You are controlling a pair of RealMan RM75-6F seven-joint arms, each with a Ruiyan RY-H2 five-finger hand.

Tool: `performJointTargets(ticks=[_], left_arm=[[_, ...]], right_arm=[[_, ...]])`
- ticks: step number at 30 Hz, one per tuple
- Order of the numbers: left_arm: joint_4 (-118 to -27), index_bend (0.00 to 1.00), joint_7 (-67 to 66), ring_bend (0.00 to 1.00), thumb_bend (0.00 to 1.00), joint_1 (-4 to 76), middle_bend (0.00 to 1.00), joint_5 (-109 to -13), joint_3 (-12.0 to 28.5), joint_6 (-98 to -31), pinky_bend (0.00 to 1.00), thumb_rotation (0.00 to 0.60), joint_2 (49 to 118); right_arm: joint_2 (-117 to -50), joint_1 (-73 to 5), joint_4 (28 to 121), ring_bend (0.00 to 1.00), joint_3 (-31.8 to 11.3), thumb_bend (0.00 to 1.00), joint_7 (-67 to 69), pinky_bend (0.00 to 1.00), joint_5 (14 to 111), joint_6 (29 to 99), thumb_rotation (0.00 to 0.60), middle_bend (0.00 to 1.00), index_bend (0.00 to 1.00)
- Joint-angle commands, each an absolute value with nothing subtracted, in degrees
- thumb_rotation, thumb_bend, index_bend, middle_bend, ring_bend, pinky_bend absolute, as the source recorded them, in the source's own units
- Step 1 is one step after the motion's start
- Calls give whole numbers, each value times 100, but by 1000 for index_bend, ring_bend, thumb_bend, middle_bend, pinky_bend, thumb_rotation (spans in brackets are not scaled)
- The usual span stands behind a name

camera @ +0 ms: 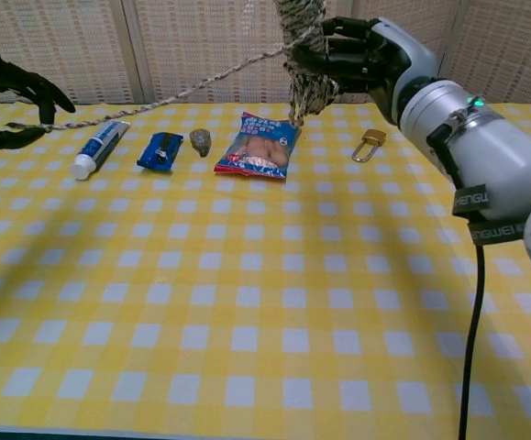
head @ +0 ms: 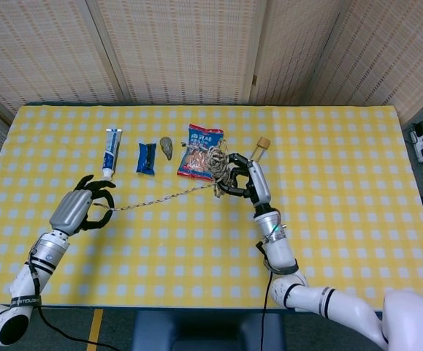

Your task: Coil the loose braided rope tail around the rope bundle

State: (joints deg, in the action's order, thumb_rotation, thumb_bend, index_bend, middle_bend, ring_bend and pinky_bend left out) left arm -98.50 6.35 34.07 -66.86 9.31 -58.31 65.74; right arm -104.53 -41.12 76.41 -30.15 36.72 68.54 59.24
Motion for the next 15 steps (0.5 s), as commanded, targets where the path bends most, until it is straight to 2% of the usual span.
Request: performJointTargets(ticks=[1, 9, 15], left_arm=[[-9576, 618, 651, 220, 557, 3443, 279, -6420, 953, -5614, 3, 600, 6718], [-9040, 619, 180, 212, 557, 3626, 279, -5874, 1018, -5323, 0, 600, 6957], [-8555, 620, -557, 211, 557, 3762, 278, -5506, 1034, -5443, 0, 600, 7228]], right_arm=[[-10258, -4012, 7798, 804, -2892, 559, 3845, 644, 6997, 5903, 600, 710, 878], [-9834, -3887, 8075, 802, -2550, 559, 4316, 645, 7523, 5901, 600, 711, 879], [-9539, -3801, 8123, 799, -2231, 559, 4602, 648, 8013, 6059, 600, 713, 882]])
